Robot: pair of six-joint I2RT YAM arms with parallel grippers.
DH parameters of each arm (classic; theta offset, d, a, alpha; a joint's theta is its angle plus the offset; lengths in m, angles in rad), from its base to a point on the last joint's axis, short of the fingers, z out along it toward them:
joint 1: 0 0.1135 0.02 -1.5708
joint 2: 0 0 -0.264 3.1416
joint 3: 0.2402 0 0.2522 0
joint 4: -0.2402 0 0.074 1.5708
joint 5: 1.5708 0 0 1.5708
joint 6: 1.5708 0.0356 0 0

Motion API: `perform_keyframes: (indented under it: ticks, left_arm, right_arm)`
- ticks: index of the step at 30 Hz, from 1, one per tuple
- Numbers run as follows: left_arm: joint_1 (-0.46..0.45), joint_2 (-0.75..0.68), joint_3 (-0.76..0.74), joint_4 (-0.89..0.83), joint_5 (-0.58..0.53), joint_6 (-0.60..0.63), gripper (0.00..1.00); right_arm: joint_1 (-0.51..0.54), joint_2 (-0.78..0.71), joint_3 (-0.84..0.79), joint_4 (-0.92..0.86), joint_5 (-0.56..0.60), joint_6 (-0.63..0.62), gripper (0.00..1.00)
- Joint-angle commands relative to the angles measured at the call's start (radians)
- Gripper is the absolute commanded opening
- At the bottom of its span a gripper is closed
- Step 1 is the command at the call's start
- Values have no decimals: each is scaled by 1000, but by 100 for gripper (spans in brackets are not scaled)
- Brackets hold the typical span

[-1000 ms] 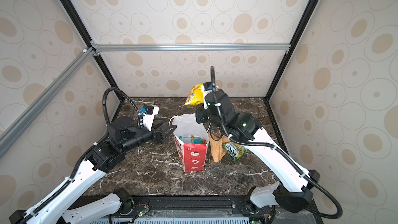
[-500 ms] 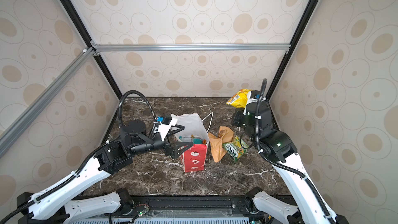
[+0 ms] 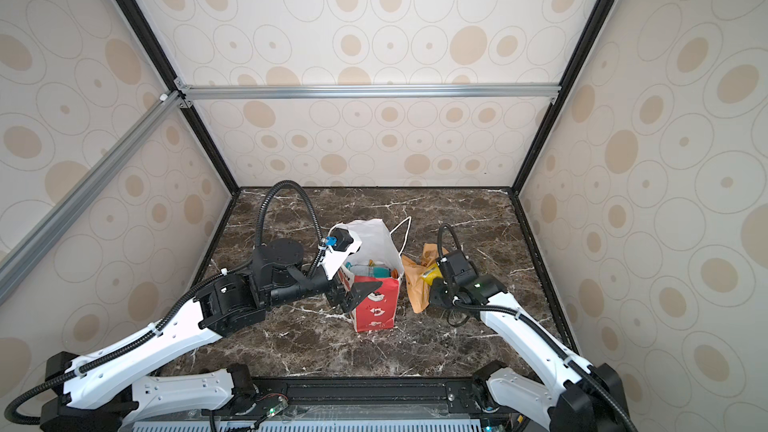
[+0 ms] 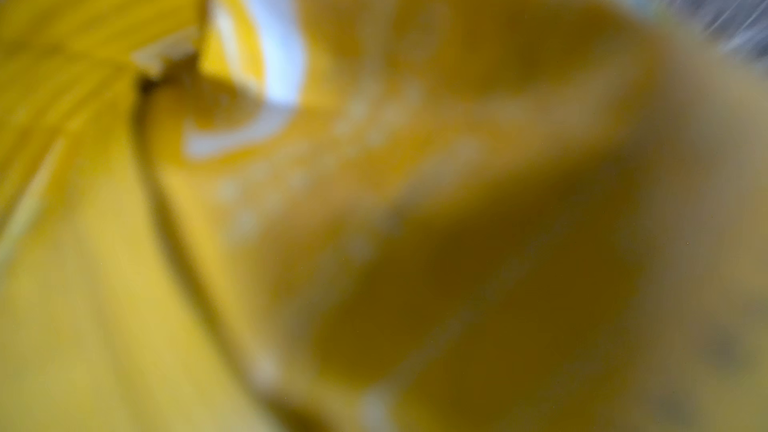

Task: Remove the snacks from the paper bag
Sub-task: 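Carry the yellow packet beside the green packet and lower it with the right gripper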

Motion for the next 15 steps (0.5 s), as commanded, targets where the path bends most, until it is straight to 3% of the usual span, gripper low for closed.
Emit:
perform_keyframes:
  ticks: [1,7,10,15]
  left_arm:
    - [-6,-1,37,-29,-32,30,98]
    - [-7,20,30,-35,-51,35,98]
    - [-7,38,34,-26,-42,38,98]
    - [-7,62,41,-17,-42,52,98]
  right_arm:
    - [0,61,-38,21,-88,8,1]
    - [7,133,-77,52,-107,5,10]
    - [11,140,-73,56,-98,8,21]
    - [13,138,-57,22,-86,2,48]
